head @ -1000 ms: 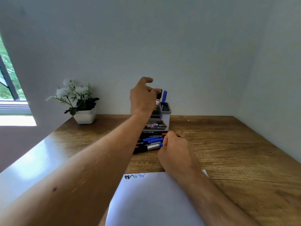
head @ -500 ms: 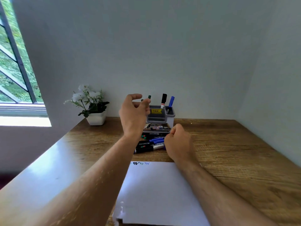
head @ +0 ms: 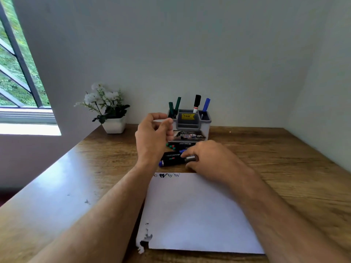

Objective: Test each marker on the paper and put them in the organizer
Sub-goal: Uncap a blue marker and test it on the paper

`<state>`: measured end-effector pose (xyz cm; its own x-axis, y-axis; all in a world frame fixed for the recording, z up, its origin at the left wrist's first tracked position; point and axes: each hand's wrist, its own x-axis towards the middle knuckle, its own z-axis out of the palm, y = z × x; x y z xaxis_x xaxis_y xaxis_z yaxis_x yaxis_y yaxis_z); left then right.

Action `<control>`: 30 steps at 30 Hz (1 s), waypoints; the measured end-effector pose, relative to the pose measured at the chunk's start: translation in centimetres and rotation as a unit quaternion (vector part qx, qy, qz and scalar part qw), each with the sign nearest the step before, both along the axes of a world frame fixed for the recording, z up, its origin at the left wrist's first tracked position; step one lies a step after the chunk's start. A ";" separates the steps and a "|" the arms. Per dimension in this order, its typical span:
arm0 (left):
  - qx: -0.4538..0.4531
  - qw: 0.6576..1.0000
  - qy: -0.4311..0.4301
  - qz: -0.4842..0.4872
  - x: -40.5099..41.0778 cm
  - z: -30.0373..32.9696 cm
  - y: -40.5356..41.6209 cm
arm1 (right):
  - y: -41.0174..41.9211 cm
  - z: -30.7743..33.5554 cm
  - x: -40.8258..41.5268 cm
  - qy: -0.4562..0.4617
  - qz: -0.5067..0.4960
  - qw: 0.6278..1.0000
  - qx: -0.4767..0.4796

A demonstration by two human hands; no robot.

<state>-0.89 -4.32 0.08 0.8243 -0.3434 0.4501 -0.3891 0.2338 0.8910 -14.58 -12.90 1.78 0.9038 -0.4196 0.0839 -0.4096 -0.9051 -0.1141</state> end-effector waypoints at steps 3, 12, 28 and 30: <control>0.009 1.000 -0.012 -0.010 0.4 -0.3 -0.4 | 0.5 -0.1 0.2 0.002 0.004 1.000 -0.022; 0.029 0.999 -0.011 -0.008 0.9 -1.4 -1.3 | 1.0 -0.2 1.0 -0.007 -0.003 1.000 -0.025; -0.060 0.993 -0.066 -0.072 -0.4 0.7 0.5 | -0.9 -0.2 -0.4 -0.498 0.038 0.806 0.318; -0.004 0.989 -0.066 -0.135 -0.9 0.4 0.1 | -0.7 0.2 -0.5 -0.517 0.043 0.750 0.411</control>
<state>-1.79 -4.22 0.44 0.6372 -0.5387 0.5511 -0.4250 0.3509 0.8344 -15.09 -13.62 2.00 0.5598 -0.6579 0.5038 0.3385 -0.3734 -0.8637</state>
